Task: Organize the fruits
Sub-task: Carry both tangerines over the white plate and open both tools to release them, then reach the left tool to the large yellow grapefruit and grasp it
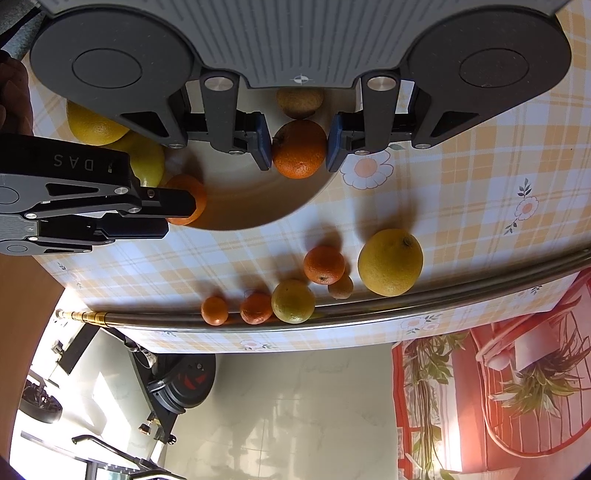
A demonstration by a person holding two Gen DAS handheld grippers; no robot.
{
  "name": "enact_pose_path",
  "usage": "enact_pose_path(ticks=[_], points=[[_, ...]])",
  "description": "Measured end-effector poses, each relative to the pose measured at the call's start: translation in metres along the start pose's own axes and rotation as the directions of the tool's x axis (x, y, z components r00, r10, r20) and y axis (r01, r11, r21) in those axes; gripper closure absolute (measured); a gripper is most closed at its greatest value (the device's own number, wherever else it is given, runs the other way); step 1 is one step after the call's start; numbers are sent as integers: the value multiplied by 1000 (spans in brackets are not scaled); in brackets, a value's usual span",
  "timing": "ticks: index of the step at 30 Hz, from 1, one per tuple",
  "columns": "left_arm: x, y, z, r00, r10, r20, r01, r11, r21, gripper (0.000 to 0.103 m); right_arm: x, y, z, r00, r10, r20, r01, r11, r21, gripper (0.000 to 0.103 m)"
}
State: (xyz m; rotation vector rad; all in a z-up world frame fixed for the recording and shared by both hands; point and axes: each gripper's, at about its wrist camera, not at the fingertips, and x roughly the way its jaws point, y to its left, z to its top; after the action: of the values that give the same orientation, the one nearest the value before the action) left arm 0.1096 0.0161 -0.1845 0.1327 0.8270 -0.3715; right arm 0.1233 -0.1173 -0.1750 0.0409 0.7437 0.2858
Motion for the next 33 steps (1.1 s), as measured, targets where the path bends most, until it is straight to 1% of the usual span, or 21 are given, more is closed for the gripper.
enact_pose_path(ticks=[17,26,33], points=[[-3,2,-1,1000,2,0,-2,1000,-32,69,-3,-3,-1,1000,-10,4,10,1000,10,70],[-15,9,3,999,-8,32,11,997,-83,69,-11,-8,3,999,-33,17,32,999,27,70],[-23,18,14,998,9,67,-1,993,-119,69,-19,-13,6,998,-35,50,33,998,46,70]])
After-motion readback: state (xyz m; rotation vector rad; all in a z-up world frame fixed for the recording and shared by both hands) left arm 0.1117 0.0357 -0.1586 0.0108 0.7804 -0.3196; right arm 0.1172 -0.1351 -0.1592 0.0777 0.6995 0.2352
